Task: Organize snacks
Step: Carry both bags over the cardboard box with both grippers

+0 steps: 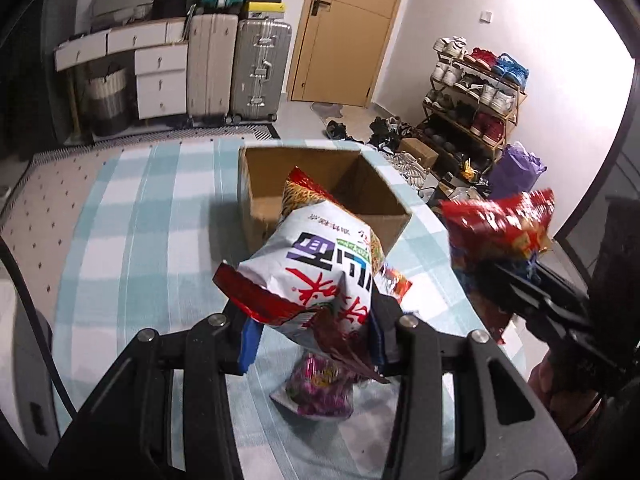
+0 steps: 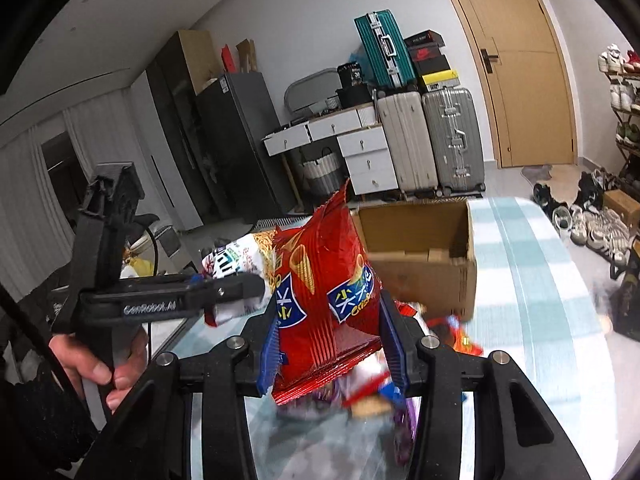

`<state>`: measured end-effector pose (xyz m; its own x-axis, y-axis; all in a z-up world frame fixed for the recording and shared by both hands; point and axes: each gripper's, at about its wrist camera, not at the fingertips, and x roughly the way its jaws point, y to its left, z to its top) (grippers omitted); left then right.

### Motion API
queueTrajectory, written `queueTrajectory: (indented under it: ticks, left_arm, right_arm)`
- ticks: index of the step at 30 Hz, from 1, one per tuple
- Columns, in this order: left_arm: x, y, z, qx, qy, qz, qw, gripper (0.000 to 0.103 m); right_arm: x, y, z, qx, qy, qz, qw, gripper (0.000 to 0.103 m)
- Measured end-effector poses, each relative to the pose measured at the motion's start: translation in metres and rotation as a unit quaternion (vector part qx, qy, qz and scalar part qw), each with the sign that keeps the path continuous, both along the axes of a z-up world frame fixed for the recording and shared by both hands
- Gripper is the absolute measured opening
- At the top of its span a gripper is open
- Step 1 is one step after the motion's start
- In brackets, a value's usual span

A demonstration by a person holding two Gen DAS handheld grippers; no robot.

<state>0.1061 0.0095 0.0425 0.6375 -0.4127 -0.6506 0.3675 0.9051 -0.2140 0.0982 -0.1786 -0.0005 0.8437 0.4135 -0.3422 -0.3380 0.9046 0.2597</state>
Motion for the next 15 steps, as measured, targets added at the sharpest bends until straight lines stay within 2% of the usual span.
queueTrajectory:
  ticks: [9, 15]
  left_arm:
    - [0.036, -0.034, 0.042, 0.025, -0.011, -0.004, 0.9996, 0.040]
    - [0.086, -0.052, 0.047, 0.027, -0.002, -0.001, 0.9996, 0.040]
  right_arm:
    - [0.045, -0.010, 0.052, 0.011, -0.023, -0.022, 0.999, 0.044]
    - [0.091, -0.019, 0.061, 0.013, 0.000, -0.036, 0.999, 0.044]
